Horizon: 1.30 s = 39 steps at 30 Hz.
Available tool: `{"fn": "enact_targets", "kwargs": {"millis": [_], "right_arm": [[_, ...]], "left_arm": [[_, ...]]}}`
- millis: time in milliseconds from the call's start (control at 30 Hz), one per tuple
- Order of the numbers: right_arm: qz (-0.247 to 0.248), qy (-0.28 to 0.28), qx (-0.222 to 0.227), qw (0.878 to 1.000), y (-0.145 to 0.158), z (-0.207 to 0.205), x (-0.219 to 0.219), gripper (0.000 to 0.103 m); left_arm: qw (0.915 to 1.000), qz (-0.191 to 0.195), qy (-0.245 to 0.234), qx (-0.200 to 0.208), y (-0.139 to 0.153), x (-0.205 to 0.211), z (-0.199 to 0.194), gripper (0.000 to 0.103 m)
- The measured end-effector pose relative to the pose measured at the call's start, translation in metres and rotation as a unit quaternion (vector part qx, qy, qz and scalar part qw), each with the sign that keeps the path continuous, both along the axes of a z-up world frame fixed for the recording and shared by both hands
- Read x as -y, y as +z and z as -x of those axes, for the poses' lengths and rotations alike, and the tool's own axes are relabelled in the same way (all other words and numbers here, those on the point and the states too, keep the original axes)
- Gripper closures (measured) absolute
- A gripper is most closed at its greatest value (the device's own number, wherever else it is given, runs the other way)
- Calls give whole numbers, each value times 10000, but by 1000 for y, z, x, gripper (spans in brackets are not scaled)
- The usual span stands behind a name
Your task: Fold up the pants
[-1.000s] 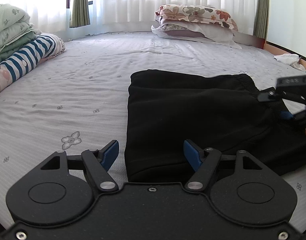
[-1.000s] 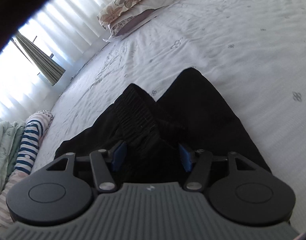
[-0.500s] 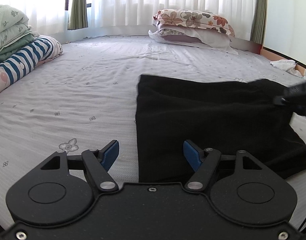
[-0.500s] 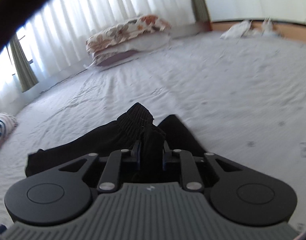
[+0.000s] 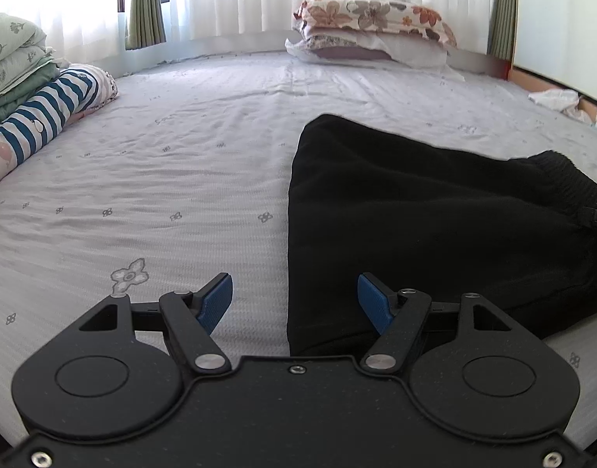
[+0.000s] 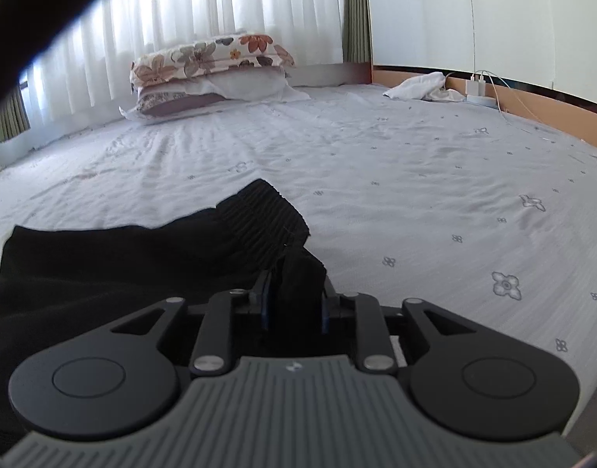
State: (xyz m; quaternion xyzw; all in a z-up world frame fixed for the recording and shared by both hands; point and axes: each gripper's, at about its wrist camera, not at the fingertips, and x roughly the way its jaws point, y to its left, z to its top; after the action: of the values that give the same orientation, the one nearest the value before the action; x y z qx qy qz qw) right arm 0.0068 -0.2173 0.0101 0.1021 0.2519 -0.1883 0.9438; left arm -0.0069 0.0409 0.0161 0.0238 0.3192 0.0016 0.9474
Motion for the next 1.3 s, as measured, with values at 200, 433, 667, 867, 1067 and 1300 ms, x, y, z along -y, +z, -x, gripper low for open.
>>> {"fn": "enact_targets", "kwargs": {"millis": [200, 433, 667, 867, 1067, 1300], "right_arm": [[-78, -34, -49, 10000, 5, 18, 15, 35], [379, -10, 85, 9992, 24, 32, 16, 23], [729, 304, 216, 9966, 31, 36, 8, 33], [779, 716, -41, 9944, 21, 24, -2, 89], [707, 752, -310, 9942, 2, 18, -6, 90], [738, 1077, -300, 9910, 15, 20, -7, 63]], "left_arm": [[9999, 56, 38, -139, -3, -1, -5, 33], [9998, 147, 30, -148, -1, -2, -7, 33], [9995, 324, -16, -4, 13, -1, -4, 34], [9984, 485, -240, 161, 28, 14, -8, 33], [9987, 263, -438, 12, 15, 37, -13, 34], [9991, 53, -375, -165, -5, 33, -9, 32]]}}
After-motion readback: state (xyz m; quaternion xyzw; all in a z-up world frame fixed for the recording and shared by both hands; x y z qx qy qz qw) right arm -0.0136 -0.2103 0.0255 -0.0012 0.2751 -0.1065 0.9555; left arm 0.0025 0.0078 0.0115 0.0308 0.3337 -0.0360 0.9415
